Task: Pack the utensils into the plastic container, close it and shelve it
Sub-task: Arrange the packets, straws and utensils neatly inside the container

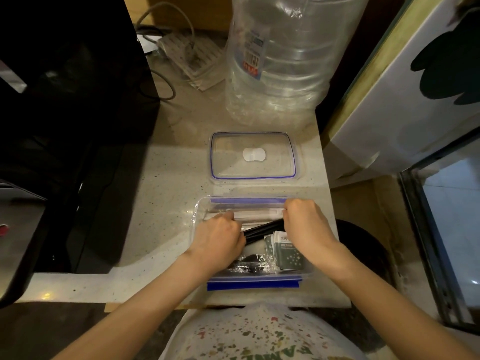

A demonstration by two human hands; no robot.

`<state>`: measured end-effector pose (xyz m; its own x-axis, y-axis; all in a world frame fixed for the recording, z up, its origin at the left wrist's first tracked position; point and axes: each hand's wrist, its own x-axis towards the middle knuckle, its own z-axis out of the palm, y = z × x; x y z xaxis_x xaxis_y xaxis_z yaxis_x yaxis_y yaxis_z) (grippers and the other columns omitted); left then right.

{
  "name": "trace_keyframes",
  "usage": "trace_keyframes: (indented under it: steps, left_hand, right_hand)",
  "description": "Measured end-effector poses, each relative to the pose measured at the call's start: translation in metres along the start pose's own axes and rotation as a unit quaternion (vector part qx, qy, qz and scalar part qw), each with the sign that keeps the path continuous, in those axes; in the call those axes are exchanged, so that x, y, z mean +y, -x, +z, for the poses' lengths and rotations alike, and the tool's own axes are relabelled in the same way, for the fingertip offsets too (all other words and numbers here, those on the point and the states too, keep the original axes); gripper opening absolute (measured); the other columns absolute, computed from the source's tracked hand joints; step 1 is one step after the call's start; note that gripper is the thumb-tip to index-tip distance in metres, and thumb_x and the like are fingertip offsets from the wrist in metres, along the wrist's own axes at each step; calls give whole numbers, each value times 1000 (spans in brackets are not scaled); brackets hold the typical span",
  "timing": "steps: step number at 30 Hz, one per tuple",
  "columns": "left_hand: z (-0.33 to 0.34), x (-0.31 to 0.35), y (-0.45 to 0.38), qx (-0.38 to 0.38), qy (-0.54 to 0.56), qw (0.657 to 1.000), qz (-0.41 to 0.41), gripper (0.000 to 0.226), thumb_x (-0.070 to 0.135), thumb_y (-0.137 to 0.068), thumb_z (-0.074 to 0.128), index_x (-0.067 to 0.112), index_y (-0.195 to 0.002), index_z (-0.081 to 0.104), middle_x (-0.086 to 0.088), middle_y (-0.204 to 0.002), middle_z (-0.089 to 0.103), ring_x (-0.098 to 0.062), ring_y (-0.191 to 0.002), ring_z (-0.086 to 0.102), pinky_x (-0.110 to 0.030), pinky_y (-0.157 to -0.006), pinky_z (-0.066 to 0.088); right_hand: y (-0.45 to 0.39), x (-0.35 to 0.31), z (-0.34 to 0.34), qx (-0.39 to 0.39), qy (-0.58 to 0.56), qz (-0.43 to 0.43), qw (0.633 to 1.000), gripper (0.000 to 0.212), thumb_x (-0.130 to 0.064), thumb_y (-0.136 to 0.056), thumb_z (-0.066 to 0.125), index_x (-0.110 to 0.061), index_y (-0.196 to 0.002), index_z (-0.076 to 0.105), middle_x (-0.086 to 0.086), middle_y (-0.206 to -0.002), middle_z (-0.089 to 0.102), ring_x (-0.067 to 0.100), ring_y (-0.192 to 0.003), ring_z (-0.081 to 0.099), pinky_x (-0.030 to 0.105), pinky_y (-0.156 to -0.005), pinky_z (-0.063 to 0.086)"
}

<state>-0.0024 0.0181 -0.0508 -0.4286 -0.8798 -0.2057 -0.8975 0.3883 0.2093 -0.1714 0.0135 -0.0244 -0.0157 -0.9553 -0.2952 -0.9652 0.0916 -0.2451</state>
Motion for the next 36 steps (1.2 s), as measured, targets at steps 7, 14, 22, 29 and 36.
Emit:
trace_keyframes:
  steps: [7, 14, 22, 29, 36]
  left_hand:
    - [-2, -1, 1, -4, 10, 1000, -6, 26, 22, -88, 39, 12, -98, 61, -6, -107, 62, -23, -97, 58, -34, -85, 49]
    - [-3, -1, 3, -8, 7, 1000, -2, 24, 21, -88, 41, 11, -99, 59, -6, -108, 60, -22, -98, 57, -32, -78, 47]
    - [-4, 4, 2, -12, 4, 1000, -8, 27, 26, -90, 40, 10, -103, 58, -8, -112, 58, -24, -105, 54, -35, -78, 49]
    - [-1, 22, 2, 7, 38, 998, 58, 32, 38, -91, 45, 16, -107, 62, -4, -108, 59, -20, -106, 50, -32, -75, 47]
    - [2, 37, 6, -70, 88, 992, 51, 33, 33, -92, 43, 9, -94, 66, -10, -102, 60, -24, -100, 52, -37, -76, 48]
  right_hand:
    - [8, -8, 14, -50, -126, 50, 989, 43, 8, -90, 44, -5, -130, 39, 9, -83, 59, 22, -71, 65, 36, -64, 58]
    - [12, -6, 15, -67, -257, 79, 961, 35, 0, -96, 32, -14, -128, 37, 2, -67, 60, 12, -46, 60, 20, -46, 50]
    - [11, 2, -4, -99, -307, 80, 943, 37, -5, -98, 35, -11, -134, 38, 17, -131, 51, 13, -55, 66, 22, -55, 56]
    - [14, 20, -25, -104, 3, -102, 989, 31, -11, -85, 63, -17, -115, 63, 2, -113, 65, 17, -97, 62, 25, -83, 49]
    - [11, 13, -11, -171, 116, -123, 971, 17, -1, -85, 55, -10, -98, 62, 9, -93, 66, 22, -81, 61, 33, -68, 52]
